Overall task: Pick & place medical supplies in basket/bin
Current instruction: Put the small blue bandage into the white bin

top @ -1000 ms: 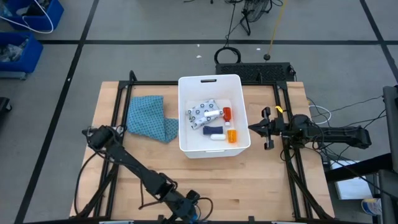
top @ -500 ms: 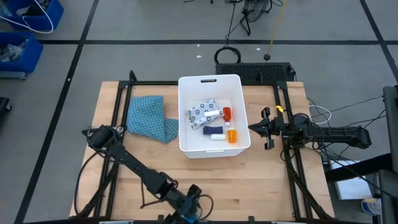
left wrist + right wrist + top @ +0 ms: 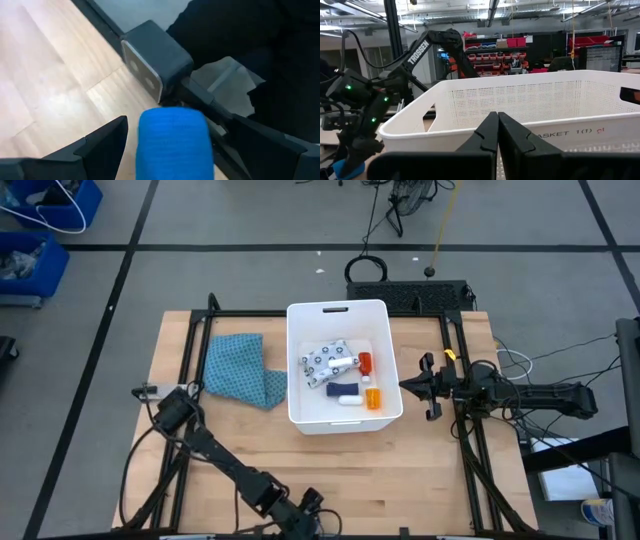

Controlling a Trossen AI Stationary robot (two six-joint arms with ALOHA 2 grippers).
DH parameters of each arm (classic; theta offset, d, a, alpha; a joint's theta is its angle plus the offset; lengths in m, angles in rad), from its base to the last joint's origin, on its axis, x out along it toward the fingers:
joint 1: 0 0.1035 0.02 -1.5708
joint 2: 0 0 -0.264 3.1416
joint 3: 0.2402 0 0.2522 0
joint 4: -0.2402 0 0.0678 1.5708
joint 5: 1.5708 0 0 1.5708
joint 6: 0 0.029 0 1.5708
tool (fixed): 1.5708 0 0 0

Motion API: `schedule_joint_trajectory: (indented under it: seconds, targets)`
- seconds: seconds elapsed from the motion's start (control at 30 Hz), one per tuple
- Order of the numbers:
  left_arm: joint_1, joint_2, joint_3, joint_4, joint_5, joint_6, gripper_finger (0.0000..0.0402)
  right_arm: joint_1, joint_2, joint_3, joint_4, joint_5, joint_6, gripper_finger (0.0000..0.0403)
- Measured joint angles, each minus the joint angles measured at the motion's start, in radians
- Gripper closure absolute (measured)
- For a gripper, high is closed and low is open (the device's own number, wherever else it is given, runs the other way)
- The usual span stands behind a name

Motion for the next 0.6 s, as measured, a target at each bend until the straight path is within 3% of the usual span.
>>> schedule_joint_trajectory:
  seconds: [0.27, 0.6]
  targets:
    - [0.011, 0.014, 0.001, -0.036, 0.073, -0.021, 0.0055, 0.000, 0.005, 0.000, 0.002, 0.001, -0.001, 0.0403]
    - [0.029, 0.015, -0.001, -0.100, 0.071, 0.013, 0.0055, 0.000, 0.006, 0.000, -0.005, 0.000, 0.000, 0.0403]
